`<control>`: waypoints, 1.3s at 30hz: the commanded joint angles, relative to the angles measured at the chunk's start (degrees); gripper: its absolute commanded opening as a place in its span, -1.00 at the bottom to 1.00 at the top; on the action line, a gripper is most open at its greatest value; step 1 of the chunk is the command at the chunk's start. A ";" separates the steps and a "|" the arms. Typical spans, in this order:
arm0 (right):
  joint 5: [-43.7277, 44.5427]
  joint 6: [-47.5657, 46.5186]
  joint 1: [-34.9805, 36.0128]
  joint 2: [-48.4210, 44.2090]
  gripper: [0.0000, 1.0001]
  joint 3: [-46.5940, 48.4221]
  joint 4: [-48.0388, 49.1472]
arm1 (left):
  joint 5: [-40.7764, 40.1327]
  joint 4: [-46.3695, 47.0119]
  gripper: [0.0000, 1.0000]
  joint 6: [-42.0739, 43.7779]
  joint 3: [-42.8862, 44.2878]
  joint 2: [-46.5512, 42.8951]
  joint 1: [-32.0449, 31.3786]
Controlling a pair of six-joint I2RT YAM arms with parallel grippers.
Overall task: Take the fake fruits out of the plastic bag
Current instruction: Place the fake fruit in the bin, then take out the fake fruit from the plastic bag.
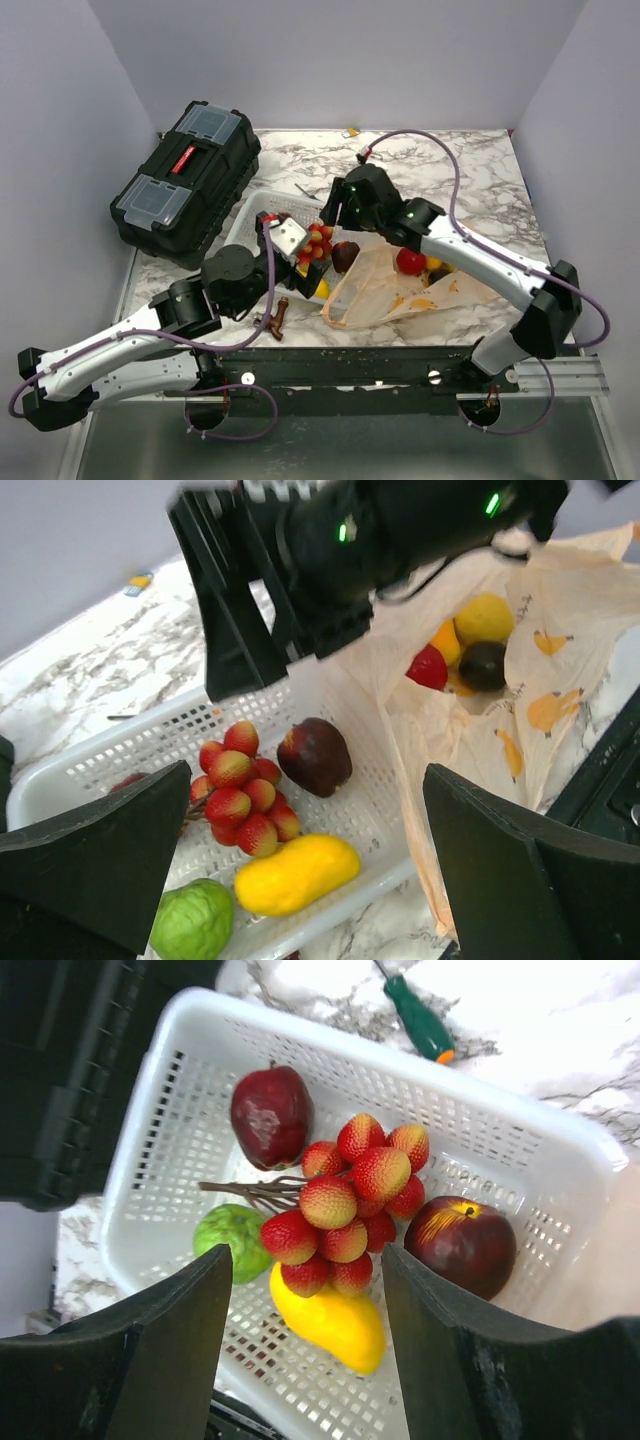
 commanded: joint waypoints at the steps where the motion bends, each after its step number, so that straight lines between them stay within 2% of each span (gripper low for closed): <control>1: 6.23 -1.29 0.44 -6.93 0.29 -1.37 -3.75 | 5.91 -2.00 0.97 -1.23 2.56 3.70 0.40; 10: 12.74 -0.77 0.42 -19.75 0.32 -3.97 -12.19 | 14.60 -5.70 0.89 -3.66 5.93 13.86 0.59; 17: 13.55 0.49 0.42 -30.22 0.34 -8.06 -18.69 | 18.15 -7.91 0.85 -6.43 8.15 21.42 0.55; 23: 5.33 -6.11 0.42 -40.19 0.37 -12.71 -18.15 | 16.32 -10.33 0.90 -8.23 10.26 27.53 0.59; 28: -6.43 -8.07 0.44 -37.45 0.38 -15.51 -22.09 | 16.08 -11.39 0.89 -9.42 11.36 31.13 1.07; 31: -4.37 -5.88 0.48 -33.78 0.37 -18.43 -24.07 | 16.92 -11.58 0.78 -9.34 11.95 32.33 1.08; 35: -1.04 -3.36 0.42 -33.80 0.36 -21.37 -22.24 | 17.42 -11.59 0.57 -8.82 12.00 32.85 1.08; 39: 5.58 1.43 0.40 -35.78 0.23 -22.46 -23.18 | 17.56 -11.65 0.22 -8.50 12.13 33.07 1.10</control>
